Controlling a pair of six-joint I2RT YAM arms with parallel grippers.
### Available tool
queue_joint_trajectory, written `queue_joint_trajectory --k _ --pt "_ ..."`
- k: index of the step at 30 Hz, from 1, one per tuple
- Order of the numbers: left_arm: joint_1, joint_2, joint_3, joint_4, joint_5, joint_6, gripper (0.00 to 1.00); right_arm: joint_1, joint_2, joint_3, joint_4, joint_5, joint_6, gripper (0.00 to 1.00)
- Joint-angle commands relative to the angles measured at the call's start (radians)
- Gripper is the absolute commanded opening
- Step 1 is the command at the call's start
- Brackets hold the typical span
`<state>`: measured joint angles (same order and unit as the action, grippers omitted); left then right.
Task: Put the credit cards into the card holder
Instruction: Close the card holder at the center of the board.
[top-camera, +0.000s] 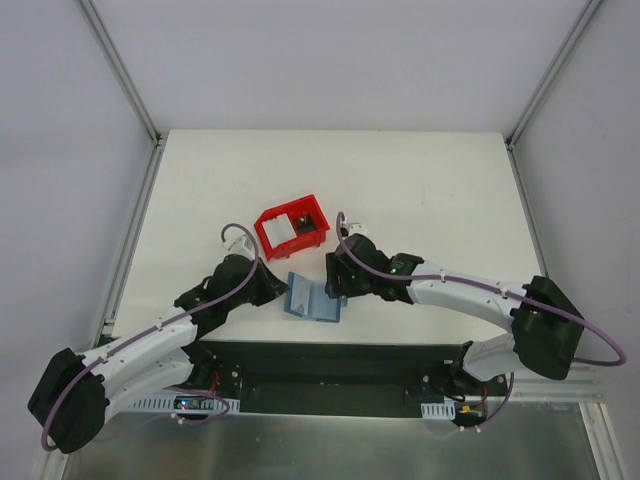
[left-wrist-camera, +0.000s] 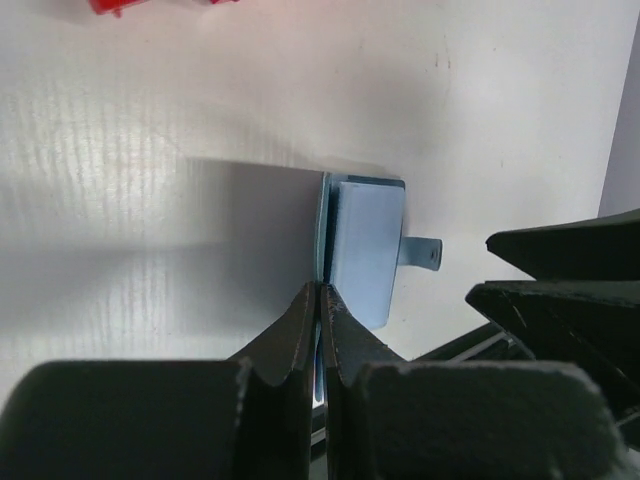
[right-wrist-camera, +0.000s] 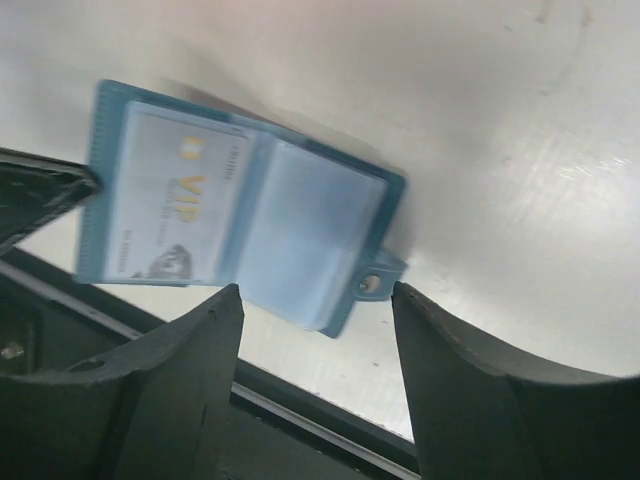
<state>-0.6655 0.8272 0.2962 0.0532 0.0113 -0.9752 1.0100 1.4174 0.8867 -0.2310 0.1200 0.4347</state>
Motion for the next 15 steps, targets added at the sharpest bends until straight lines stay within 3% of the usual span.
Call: queue_joint_trajectory --k 1,10,12,15 --pt "0.006 0.049 0.08 -0.049 0.067 0.076 0.0 -0.004 0.009 0.046 -0.214 0.133 -0.014 0.65" --pt "0.006 0.122 0.13 -0.049 0.111 0.089 0.0 -0.008 0.153 0.109 -0.199 0.105 -0.005 0.67" --pt "0.006 0.128 0.133 -0.049 0.116 0.09 0.0 -0.007 0.169 0.121 -0.214 0.116 -0.013 0.63" --pt "0.006 0.135 0.141 -0.05 0.116 0.09 0.0 -0.01 0.173 0.115 -0.229 0.121 -0.013 0.5"
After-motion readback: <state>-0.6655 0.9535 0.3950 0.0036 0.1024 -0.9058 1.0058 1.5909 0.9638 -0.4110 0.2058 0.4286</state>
